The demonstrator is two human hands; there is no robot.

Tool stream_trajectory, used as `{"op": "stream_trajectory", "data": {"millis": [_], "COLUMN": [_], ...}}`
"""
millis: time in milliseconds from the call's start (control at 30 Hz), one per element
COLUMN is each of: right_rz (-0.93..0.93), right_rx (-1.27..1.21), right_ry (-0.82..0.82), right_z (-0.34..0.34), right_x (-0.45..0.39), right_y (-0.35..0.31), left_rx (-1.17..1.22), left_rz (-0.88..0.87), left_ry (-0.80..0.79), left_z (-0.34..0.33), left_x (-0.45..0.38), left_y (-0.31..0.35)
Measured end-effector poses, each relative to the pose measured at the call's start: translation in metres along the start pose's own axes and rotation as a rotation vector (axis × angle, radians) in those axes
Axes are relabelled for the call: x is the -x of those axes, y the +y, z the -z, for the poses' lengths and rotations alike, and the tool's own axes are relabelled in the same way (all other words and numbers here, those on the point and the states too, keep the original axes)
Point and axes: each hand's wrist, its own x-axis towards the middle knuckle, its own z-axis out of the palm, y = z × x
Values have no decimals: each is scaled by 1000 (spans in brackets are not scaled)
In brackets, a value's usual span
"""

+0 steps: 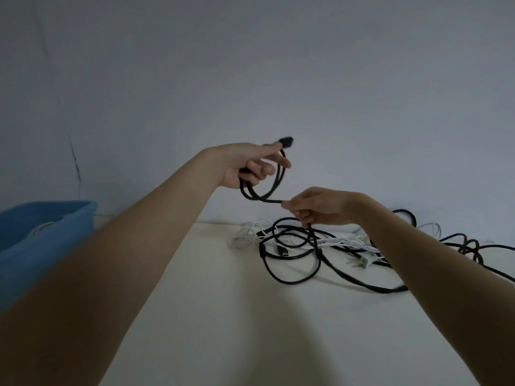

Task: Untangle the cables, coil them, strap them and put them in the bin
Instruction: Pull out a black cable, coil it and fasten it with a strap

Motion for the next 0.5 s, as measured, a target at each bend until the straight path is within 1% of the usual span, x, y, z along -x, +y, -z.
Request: {"op": "stream_trajectory", "data": {"millis": [67, 167, 233, 300, 333, 367, 433, 500], "right_rz": [-57, -110, -153, -189, -195, -191, -155, -91], "right_rx": [101, 170, 179, 147, 92, 7, -211, -410], "right_ry": [117, 358, 450, 493, 497, 490, 442, 387], "right_z": [13, 31, 30, 23, 18, 14, 10, 5], "right_x": [3, 7, -2, -12, -17, -20, -22, -17], "right_y": [7, 16, 12, 1, -4, -9, -15, -21], "left_rx": [-142, -273, -349, -408, -385, -313, -114, 83], "left_rz": [66, 161, 226, 275, 291, 302, 302, 267], "left_ry": [-78, -86, -60, -58, -66, -77, -74, -27], "left_z": [-2, 5, 8, 1, -5, -10, -18, -22], "left_x": [8, 15, 14, 7, 3, 0, -8, -14], "left_y": [-3, -6, -10, -13, -16, -19, -29, -42]}}
